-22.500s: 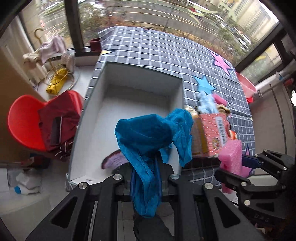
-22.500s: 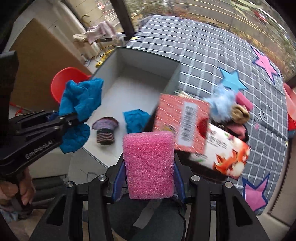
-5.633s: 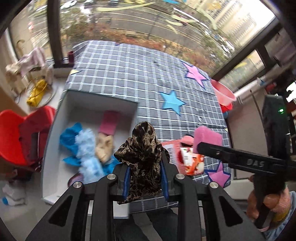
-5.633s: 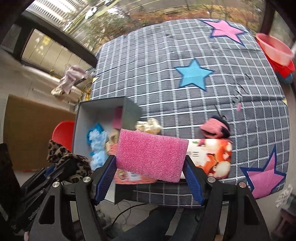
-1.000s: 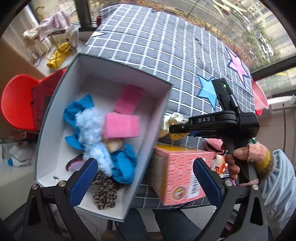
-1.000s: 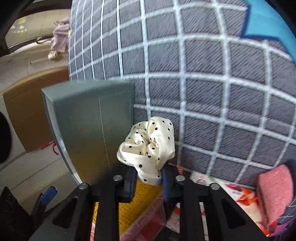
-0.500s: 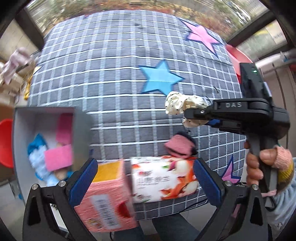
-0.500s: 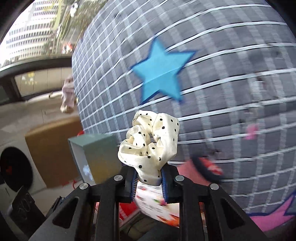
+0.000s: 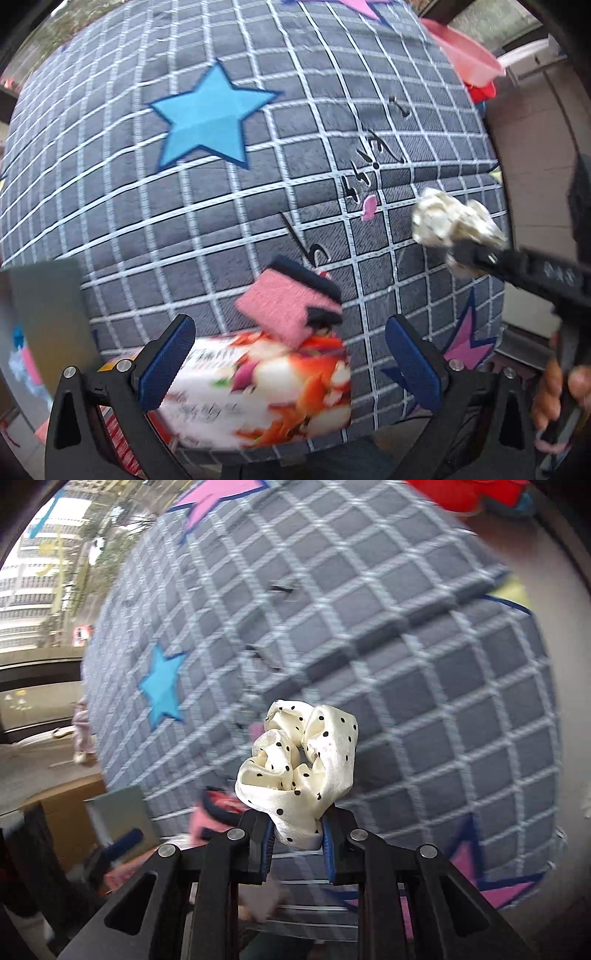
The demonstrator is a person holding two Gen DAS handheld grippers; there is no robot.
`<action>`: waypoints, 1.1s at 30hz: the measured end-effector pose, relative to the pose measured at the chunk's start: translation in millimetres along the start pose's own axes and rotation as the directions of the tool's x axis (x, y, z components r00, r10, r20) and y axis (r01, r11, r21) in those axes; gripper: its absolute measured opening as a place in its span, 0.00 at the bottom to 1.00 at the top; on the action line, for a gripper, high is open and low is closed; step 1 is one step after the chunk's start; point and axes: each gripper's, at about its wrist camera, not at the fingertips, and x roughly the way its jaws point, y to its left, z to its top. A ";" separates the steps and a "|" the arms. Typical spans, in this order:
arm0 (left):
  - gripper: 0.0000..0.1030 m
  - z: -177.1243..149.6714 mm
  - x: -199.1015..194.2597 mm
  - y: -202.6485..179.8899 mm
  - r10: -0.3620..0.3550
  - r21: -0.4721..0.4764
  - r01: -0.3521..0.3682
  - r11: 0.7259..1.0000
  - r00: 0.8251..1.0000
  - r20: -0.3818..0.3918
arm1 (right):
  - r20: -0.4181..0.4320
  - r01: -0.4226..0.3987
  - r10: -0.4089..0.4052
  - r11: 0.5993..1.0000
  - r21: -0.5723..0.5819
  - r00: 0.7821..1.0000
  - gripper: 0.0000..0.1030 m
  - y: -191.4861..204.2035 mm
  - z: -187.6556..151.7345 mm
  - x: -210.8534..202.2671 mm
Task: Organize soft objects
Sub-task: 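Grasp the pink sock with the left tool while the right holds the scrunchie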
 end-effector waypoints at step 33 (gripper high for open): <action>0.76 51.2 -1.8 50.5 0.127 -0.140 -0.115 0.983 0.989 0.076 | 0.112 0.097 -0.097 0.995 0.006 0.989 0.88 -23.2 -15.7 -18.6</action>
